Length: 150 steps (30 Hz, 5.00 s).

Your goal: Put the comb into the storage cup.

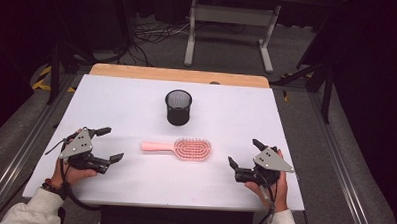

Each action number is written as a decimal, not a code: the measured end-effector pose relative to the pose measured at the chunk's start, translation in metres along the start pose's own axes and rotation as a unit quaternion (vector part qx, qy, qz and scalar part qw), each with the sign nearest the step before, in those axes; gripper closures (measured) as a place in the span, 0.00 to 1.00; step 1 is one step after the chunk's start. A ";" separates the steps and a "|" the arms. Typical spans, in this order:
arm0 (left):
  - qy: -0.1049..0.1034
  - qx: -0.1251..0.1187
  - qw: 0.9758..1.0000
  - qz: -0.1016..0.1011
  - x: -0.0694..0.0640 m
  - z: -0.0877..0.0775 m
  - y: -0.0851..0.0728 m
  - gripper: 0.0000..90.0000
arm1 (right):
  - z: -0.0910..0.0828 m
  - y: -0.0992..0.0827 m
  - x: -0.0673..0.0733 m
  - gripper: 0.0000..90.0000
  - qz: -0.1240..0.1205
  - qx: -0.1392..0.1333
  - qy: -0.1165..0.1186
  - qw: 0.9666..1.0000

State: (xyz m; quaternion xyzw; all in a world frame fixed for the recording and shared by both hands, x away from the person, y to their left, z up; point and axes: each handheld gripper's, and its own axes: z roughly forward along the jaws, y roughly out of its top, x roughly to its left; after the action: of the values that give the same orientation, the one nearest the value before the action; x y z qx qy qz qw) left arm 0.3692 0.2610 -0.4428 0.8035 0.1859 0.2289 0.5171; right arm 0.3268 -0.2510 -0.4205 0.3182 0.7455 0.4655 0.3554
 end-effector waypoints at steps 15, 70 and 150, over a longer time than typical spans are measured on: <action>-0.002 0.022 1.000 0.000 0.000 0.005 0.003 0.10 | 0.007 -0.002 0.000 0.06 0.001 0.026 0.020 0.999; -0.136 0.198 0.968 0.077 0.019 0.111 0.076 0.15 | 0.023 -0.007 -0.002 0.06 0.017 0.083 0.080 0.993; -0.084 0.053 0.992 0.083 -0.014 0.101 0.069 0.78 | 0.028 -0.007 0.004 0.07 0.007 0.061 0.047 0.997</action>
State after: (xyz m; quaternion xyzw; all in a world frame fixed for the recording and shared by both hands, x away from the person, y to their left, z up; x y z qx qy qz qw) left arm 0.4191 0.1506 -0.4186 0.8590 0.0867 0.1920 0.4667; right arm 0.3466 -0.2367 -0.4363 0.3222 0.7864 0.4355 0.2970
